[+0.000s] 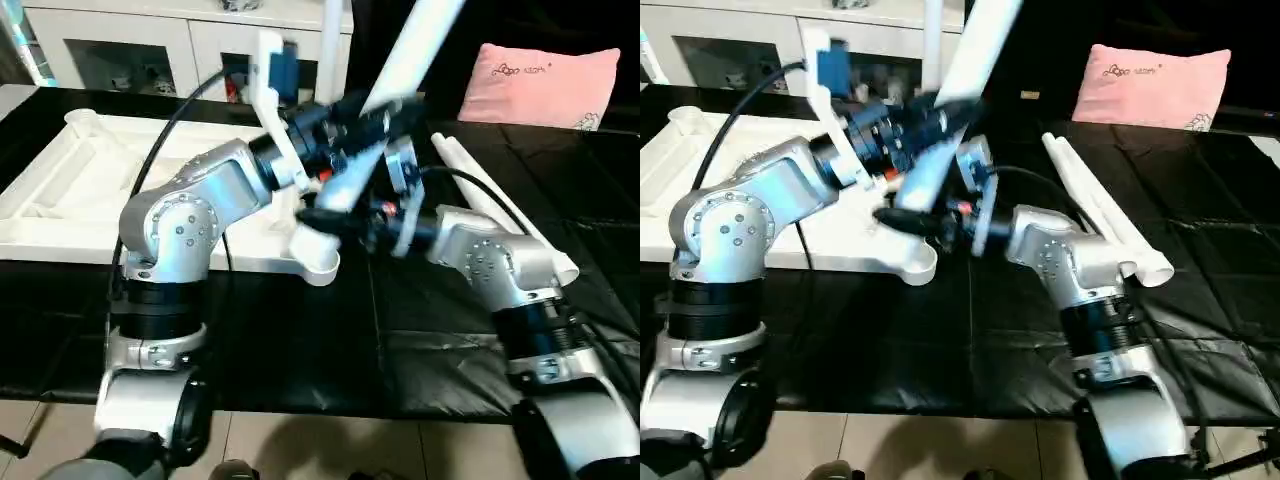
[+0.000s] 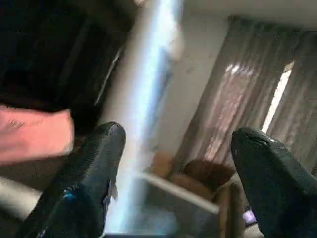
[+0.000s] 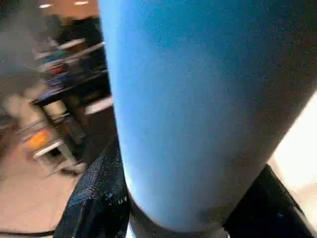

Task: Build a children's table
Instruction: Pick table leg

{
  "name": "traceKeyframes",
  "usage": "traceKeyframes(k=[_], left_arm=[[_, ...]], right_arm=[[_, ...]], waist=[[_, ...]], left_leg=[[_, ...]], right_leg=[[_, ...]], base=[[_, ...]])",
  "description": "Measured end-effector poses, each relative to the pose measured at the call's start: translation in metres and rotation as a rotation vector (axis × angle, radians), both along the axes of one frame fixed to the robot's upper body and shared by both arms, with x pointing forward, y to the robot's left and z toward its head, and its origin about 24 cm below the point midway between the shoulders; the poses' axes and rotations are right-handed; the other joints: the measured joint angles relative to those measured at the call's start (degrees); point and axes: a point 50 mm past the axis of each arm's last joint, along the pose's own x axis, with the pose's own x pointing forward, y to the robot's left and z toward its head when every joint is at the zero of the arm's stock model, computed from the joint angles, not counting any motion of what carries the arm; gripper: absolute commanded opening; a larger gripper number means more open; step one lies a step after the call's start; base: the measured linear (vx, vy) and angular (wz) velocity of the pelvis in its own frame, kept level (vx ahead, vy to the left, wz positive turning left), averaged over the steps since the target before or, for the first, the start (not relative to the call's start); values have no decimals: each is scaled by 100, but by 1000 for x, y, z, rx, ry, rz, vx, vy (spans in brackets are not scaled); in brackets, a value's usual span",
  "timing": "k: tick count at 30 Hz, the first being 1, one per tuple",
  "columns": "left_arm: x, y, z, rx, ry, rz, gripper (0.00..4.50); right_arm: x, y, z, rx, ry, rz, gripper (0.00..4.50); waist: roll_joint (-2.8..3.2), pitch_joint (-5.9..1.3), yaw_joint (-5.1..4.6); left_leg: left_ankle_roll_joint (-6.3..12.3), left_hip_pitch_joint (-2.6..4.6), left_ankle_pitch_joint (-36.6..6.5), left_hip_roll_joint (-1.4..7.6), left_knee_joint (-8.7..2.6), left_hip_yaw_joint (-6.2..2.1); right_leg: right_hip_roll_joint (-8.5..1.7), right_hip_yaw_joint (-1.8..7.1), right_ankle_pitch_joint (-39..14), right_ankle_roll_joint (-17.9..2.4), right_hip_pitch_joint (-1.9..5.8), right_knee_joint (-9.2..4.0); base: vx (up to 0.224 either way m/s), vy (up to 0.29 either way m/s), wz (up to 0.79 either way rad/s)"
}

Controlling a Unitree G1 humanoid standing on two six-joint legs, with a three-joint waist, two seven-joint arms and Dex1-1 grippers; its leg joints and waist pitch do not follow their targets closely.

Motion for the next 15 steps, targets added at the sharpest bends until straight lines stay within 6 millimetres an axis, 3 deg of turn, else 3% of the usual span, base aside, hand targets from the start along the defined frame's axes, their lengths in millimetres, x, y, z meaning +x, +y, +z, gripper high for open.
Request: traceKeyframes(k=[3,8,12,15], left_arm=[[-2,0,13,-30,-42,1,379],[8,13,12,-19,-34,93,379],[24,42,-1,131,-43,263,379],[34,59,-24,284,-29,343,379]], right_arm=[[-1,3,-8,8,31,-27,195],[3,-1,-6,-5,-21,-115,195],[3,-10,-18,-89,-31,-193,195],[3,-17,-25,-145,-56,-260,195]], waist=[[1,0,-13],[1,0,-83],[3,0,-117],[2,0,-115]], left_leg=[[1,-2,-1,0,-2,2],[-4,-1,3,1,-4,3],[-7,2,4,1,-4,0],[-7,3,4,1,-5,-3]], right_leg=[[0,1,0,0,-3,1],[2,1,0,1,3,5],[3,1,0,2,4,4],[3,0,-1,2,-5,2]], base=[[0,0,0],[0,0,0],[0,0,0],[0,0,0]])
